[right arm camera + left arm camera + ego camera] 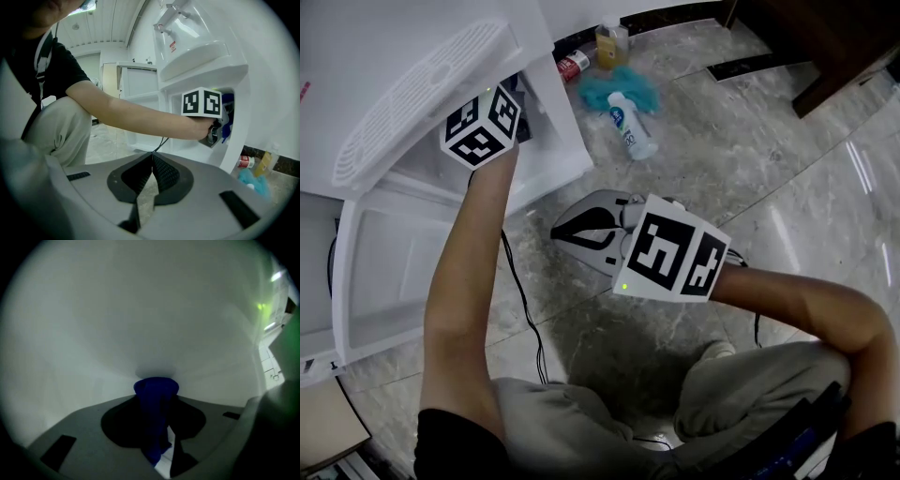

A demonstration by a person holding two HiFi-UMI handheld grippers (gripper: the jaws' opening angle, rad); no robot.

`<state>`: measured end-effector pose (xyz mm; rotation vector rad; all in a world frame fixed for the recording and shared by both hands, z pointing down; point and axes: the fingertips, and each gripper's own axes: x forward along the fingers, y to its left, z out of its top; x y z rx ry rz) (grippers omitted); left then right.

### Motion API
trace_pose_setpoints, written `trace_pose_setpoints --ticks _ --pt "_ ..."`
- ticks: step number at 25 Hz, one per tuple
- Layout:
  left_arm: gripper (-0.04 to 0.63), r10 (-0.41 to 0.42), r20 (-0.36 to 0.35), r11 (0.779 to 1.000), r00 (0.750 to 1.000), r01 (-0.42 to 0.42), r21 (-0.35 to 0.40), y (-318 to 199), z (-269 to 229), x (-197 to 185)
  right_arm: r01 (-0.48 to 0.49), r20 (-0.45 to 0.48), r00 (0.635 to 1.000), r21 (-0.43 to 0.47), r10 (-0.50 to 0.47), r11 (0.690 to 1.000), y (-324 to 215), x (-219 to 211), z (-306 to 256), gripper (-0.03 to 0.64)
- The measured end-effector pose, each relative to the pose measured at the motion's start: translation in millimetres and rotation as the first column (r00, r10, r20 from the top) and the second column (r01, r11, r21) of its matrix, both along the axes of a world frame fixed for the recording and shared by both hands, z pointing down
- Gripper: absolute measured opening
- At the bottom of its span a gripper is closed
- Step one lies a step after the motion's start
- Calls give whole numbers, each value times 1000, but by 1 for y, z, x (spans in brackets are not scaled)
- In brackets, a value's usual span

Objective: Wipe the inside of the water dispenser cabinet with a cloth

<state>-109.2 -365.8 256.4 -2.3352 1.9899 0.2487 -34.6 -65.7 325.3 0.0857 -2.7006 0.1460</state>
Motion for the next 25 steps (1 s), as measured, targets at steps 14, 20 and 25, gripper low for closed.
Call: trace_pose_setpoints --ticks 14,20,25 --pt "135 -76 27 997 997 77 -8 -17 -2 -10 6 -34 999 -42 -8 999 9 2 7 -2" --pt "135 46 57 996 997 -41 -82 3 4 6 -24 -79 997 -63 19 998 5 10 16 -2" --pt "137 259 209 958 943 -222 -184 38 21 19 -16 -108 994 -39 12 999 3 4 23 -2"
